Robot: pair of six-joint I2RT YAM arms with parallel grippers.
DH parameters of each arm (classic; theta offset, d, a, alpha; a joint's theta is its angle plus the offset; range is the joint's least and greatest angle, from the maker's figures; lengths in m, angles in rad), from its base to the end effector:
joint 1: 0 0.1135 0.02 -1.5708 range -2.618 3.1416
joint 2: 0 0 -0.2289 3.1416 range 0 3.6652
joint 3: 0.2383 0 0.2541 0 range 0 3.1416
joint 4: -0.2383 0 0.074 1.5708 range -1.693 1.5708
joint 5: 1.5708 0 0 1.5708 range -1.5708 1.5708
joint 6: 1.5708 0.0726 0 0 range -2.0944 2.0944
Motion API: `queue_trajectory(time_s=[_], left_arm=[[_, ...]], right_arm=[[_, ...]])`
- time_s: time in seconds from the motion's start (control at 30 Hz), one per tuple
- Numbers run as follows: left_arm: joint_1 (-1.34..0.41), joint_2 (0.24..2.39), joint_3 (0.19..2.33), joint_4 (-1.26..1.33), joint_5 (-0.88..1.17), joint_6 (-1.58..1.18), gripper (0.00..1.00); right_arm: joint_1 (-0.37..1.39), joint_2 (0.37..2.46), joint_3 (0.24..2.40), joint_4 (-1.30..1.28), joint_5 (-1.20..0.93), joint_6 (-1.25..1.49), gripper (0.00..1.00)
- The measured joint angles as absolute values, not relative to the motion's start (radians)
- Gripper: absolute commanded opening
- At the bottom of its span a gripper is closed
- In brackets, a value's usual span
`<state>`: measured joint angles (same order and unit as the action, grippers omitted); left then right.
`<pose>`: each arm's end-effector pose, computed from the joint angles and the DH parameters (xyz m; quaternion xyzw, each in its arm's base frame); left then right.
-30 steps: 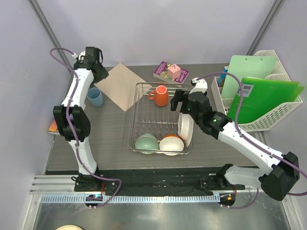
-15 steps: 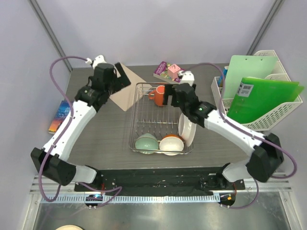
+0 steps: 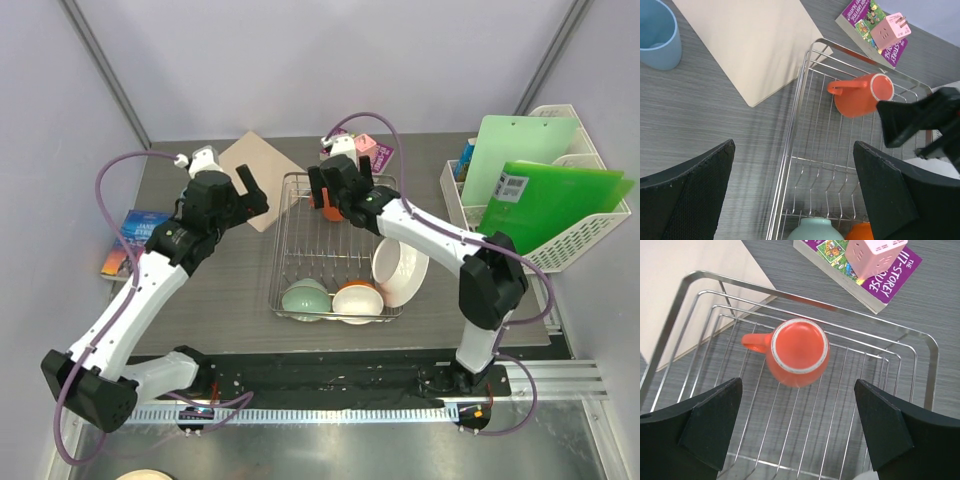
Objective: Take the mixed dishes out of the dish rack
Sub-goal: Pick up the cup from the dish rack.
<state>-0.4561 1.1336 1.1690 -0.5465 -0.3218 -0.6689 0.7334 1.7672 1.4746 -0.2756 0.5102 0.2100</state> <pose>0.2726 -0.1081 0.3197 -0.1710 0.8383 -0.1491 0.4957 0.3463 0.2643 0.2503 -0.1024 0.8511 0.0142 0.5148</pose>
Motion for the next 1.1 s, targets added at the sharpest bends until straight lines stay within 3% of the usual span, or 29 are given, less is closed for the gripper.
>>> queue_trajectory(time_s=[0.3, 0.9, 0.97, 1.1], left_arm=[[-0.456, 1.135, 1.139, -0.526, -0.317, -0.667, 1.0], [-0.456, 1.139, 1.102, -0.517, -0.294, -0.672, 1.0], [-0.456, 1.139, 1.099, -0.514, -0.29, -0.672, 1.0], [-0.456, 1.139, 1.089, -0.513, -0.287, -0.673, 1.0]], right_arm=[[0.71, 1.946, 1.574, -0.282, 0.509, 0.151, 1.0], [0.632, 2.045, 1.629, -0.277, 0.412, 0.157, 0.99], [0.631, 2.061, 1.629, -0.277, 0.401, 0.157, 0.97], [0.631, 2.085, 1.629, -0.278, 0.383, 0.163, 0.7]])
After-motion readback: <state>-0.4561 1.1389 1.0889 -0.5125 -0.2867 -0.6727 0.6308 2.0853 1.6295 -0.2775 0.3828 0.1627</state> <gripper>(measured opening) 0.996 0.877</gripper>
